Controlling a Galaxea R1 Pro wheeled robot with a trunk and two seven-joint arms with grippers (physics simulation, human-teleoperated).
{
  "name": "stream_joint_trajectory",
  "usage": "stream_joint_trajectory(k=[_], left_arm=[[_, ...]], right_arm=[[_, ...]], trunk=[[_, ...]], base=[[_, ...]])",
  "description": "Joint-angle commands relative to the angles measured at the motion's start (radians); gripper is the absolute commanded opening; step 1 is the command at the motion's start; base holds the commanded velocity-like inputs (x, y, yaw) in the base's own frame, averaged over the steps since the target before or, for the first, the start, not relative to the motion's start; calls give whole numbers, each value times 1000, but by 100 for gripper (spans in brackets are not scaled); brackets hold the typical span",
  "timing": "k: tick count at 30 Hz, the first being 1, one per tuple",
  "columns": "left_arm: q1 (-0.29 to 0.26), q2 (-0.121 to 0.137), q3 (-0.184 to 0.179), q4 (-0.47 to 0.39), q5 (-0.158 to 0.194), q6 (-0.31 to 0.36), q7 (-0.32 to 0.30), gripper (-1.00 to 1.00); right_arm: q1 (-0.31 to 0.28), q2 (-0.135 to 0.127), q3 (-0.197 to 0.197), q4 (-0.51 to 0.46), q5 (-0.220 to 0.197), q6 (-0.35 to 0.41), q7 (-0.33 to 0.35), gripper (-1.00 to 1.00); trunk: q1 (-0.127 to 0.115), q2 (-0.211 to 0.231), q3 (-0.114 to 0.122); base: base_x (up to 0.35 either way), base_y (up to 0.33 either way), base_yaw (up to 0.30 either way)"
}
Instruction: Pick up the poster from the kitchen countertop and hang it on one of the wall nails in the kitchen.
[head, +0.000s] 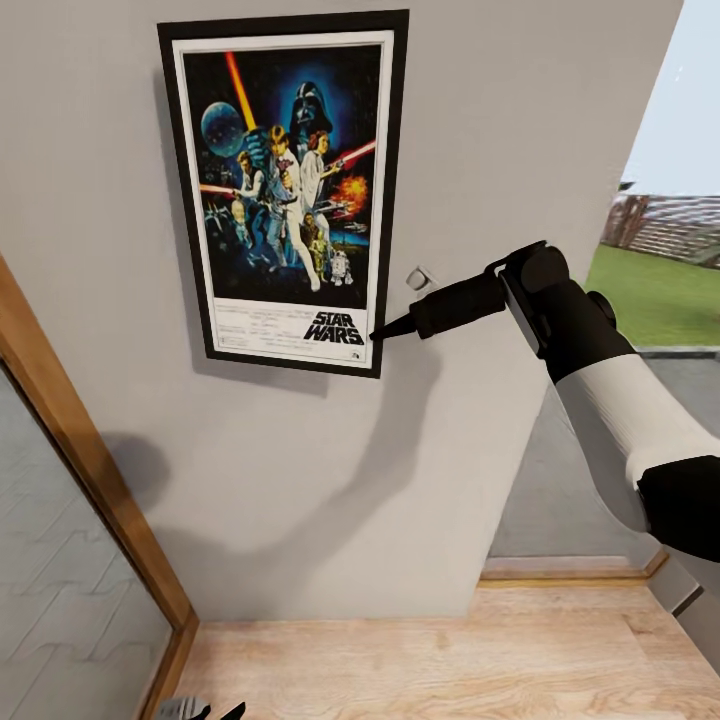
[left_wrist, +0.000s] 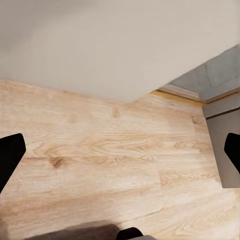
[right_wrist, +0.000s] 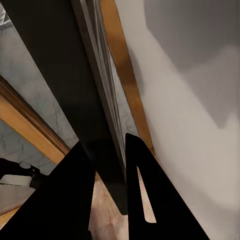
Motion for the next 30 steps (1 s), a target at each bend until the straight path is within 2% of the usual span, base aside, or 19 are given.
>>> stream_joint_trajectory(k=[1,8,30], left_arm=[[-1,0,-8,0,6,-6,-1,100],[-1,0,-8,0,6,-6,-1,100],[4,-6,-8,-2,9,-7,-1,100]], right_arm=[[-1,0,1,-1,7,12,9,-100],[-1,0,1,-1,7,11,9,-100],[6,-10,-18,-2,7,6,5,-100]], trunk=[[1,-2,-2],[1,-2,-2],[1,-2,-2]], base=[[167,0,0],[107,0,0],[3,0,0]])
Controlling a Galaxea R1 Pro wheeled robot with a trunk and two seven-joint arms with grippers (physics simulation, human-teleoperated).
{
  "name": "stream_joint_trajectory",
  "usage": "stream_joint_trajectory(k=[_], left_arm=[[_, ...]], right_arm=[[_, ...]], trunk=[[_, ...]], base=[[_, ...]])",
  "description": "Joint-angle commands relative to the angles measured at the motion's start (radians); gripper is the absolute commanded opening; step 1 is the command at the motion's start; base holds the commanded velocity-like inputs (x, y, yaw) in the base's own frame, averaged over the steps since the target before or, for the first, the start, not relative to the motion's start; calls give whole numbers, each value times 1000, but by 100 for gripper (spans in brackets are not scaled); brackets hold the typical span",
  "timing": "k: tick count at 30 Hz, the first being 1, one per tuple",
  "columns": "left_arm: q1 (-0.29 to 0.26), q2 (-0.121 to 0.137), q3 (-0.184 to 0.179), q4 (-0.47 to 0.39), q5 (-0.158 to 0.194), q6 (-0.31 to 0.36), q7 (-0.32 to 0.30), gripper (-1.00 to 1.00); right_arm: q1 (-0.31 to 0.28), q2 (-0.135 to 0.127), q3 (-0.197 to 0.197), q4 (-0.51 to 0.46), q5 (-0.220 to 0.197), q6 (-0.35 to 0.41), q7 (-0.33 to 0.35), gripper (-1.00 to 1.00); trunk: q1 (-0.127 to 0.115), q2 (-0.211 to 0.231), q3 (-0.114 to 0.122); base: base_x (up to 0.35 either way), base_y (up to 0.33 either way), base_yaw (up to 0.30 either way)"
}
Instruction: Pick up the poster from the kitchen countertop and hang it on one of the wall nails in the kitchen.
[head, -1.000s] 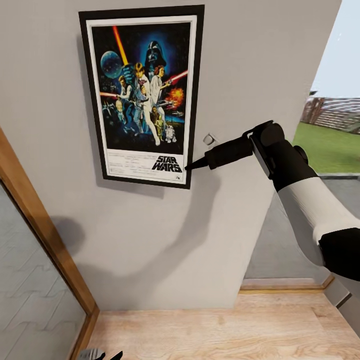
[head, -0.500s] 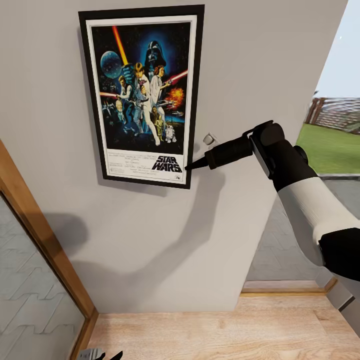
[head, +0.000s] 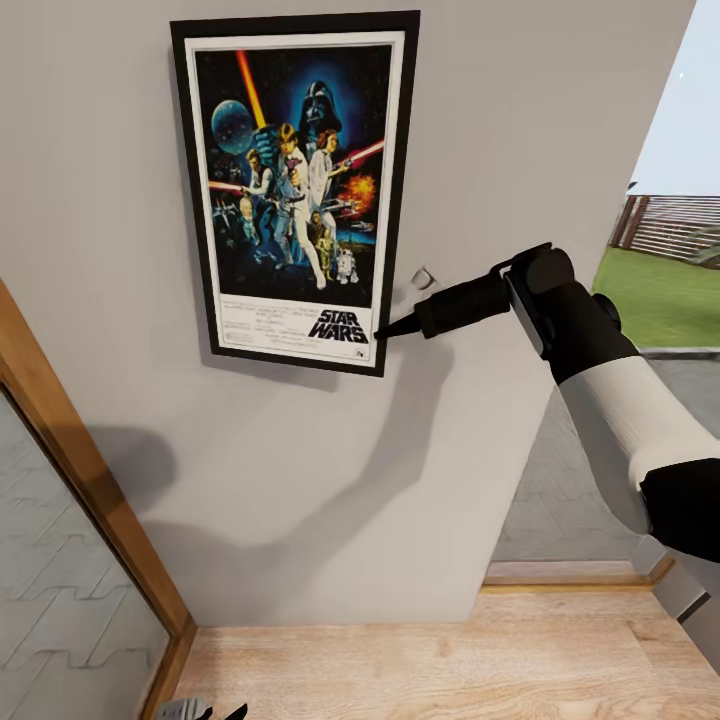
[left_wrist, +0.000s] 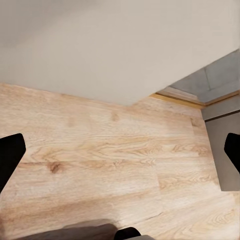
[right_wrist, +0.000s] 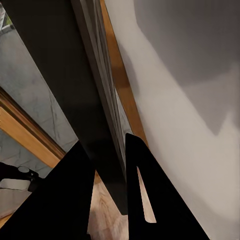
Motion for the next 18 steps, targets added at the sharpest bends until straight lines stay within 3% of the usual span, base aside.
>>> stream_joint_trajectory(k=[1,10,15,16,17,18], left_arm=[[-1,0,-8,0,6,-5,-1,100],[-1,0,-8,0,6,-5,-1,100],[3,1,-10,0,6,-5,-1,100],[3,1,-10,0,6,-5,-1,100],[3,2,-10,0,6,-5,-1,100],[3,2,-10,0,6,-5,-1,100]], right_arm=[[-1,0,1,-1,7,11,8,-100],[-1,0,1,-1,7,11,8,-100],[-1,0,-6,-1,7,11,8,-100],[-1,-6,74,-33,-13,-49,64,-100],[-1,51,117,-165,-22,-48,71,-100],[-1,62,121,-160,-20,-43,66,-100]], trunk=[[1,-2,-2],[1,-2,-2],[1,-2,-2],[1,-2,-2],[1,-2,-2],[1,-2,-2]], base=[[0,0,0],[2,0,0],[168,0,0],[272,0,0],[258,0,0],[236,0,0]])
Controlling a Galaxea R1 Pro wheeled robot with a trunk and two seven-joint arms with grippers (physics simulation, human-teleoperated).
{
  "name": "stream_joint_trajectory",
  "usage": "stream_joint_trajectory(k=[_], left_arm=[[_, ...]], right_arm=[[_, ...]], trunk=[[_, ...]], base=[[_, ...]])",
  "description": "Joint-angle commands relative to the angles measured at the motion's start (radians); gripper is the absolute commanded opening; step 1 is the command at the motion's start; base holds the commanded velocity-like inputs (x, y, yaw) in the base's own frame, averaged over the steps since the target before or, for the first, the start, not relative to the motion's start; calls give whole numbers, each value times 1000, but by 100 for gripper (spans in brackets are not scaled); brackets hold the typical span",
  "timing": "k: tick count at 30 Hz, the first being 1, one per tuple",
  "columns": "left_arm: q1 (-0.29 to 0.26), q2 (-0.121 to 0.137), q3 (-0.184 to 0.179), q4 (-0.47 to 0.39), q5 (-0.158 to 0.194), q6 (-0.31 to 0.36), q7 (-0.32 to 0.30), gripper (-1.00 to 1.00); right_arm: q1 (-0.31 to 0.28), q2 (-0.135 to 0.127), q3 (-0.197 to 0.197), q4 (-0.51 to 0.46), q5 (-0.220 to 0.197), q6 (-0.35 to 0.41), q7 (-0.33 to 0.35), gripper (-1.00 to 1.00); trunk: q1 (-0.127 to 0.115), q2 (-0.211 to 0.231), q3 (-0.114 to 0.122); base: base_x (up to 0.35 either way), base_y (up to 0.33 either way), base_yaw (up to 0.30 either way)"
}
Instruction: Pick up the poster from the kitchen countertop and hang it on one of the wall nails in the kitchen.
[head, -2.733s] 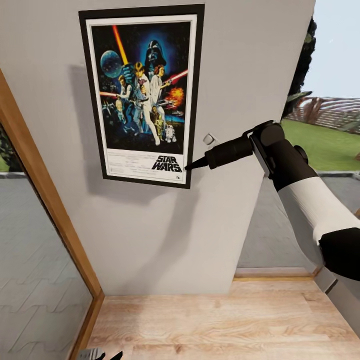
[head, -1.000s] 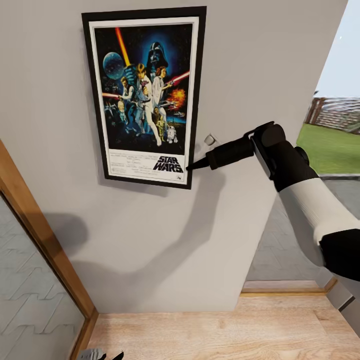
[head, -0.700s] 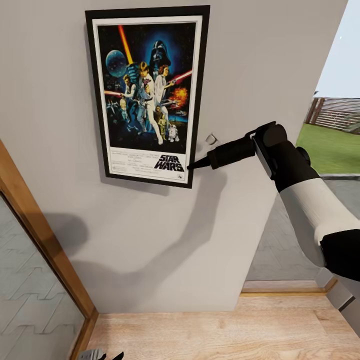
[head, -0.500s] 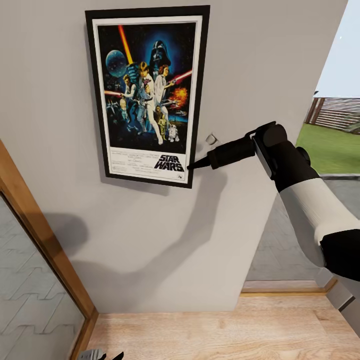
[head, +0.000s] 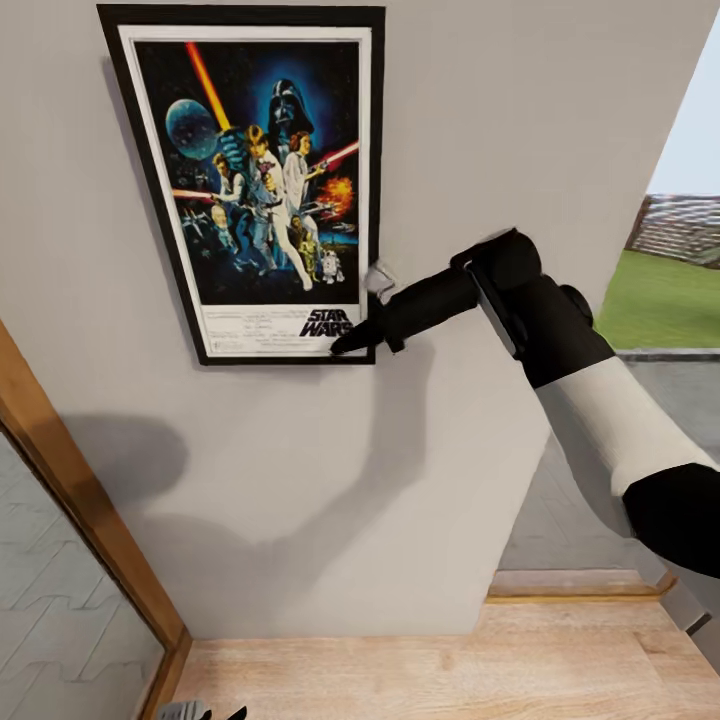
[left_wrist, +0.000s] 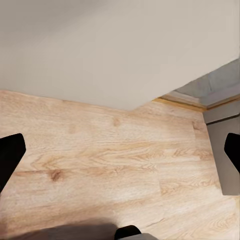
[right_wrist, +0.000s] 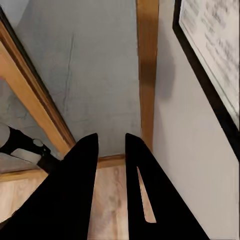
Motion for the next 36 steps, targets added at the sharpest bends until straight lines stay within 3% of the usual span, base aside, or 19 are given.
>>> stream_joint_trajectory(k=[1,2,3,8,30,35,36], left_arm=[[-1,0,-8,0,6,-6,-1,100],[-1,0,-8,0,6,-6,-1,100],[0,1,-8,0,6,-6,-1,100],[0,2,-8,0,6,-6,-1,100],[0,1,-12,0,6,-6,-1,100],[0,1,-12,0,6,-6,-2,100],[0,1,-12,0,6,-6,-1,100]], right_arm=[[-2,-6,-5,5,9,16,0,-100],[-2,-12,1,9,0,16,-6,-100],[-2,-63,-134,161,43,64,-53,100],[-2,-63,-155,162,43,66,-53,100],[-1,-63,-155,160,42,67,-51,100],[88,-65,-157,134,39,24,-47,100],[307,-79,-207,-49,40,-47,-47,100]], trunk=[[1,-3,-2],[1,-3,-2],[1,-3,-2],[1,-3,-2],[1,-3,-2],[1,-3,-2],[1,-3,-2]], base=[[171,0,0],[137,0,0],[87,0,0],[15,0,0],[-125,-10,0],[-40,0,0],[-3,0,0]])
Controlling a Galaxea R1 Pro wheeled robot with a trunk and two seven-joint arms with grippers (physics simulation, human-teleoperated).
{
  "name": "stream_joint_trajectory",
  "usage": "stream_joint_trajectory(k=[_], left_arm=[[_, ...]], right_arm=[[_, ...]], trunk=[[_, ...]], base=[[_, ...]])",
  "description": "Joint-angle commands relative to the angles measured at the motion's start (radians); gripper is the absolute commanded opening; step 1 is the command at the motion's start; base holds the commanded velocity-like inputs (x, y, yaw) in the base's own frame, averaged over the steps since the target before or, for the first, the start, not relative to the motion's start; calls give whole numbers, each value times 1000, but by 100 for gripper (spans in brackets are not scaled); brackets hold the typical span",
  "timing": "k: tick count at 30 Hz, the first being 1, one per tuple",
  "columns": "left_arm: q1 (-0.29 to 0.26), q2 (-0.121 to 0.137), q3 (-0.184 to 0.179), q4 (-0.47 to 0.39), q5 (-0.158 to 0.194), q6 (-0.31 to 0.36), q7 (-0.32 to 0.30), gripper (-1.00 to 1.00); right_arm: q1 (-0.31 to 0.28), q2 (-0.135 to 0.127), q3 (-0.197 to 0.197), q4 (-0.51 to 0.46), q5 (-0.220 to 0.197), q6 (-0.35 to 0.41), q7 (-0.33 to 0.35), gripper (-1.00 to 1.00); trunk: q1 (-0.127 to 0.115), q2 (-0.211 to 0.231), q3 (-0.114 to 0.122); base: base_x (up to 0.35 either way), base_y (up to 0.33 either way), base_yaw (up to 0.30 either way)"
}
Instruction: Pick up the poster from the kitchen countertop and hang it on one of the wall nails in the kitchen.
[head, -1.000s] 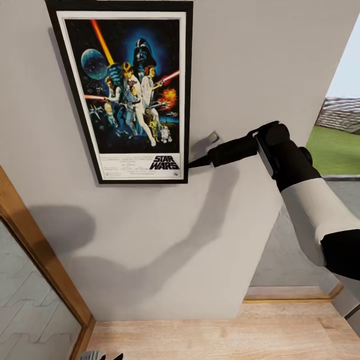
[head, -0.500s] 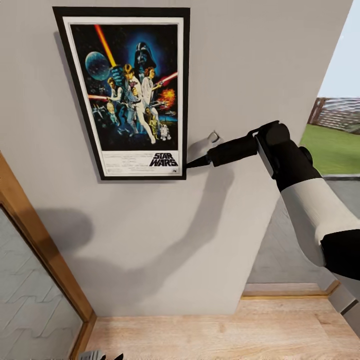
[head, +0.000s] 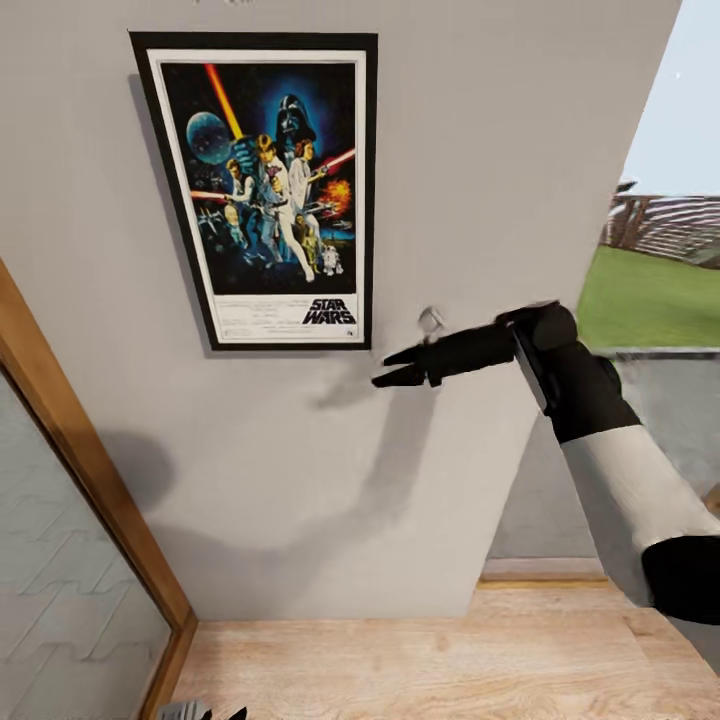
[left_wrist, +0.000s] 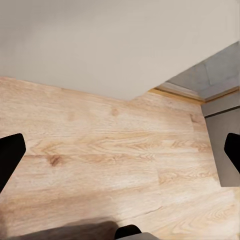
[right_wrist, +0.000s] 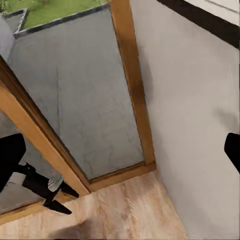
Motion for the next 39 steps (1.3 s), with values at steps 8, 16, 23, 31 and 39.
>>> stream_joint_trajectory(k=[8,16,23,31,39], left_arm=[[-1,0,-11,0,6,-6,-1,100],[-1,0,-12,0,5,-6,10,100],[-1,-3,-16,0,0,-7,192,100],[-1,-4,-20,-1,-2,-7,264,100],[-1,-4,-21,-2,-2,-7,268,100]], right_arm=[[642,-12,-164,-174,11,-302,3,100],[917,-12,-358,-2,14,-621,-1,100],[971,-31,-406,663,17,-916,-399,100],[973,-31,-404,827,18,-953,-688,100],[975,-30,-401,855,18,-958,-760,100]], trunk=[[1,-1,-3],[1,-1,-3],[1,-1,1],[1,-1,10],[1,-1,11]], base=[[-1,0,0],[0,0,0],[0,0,0],[0,0,0],[0,0,0]])
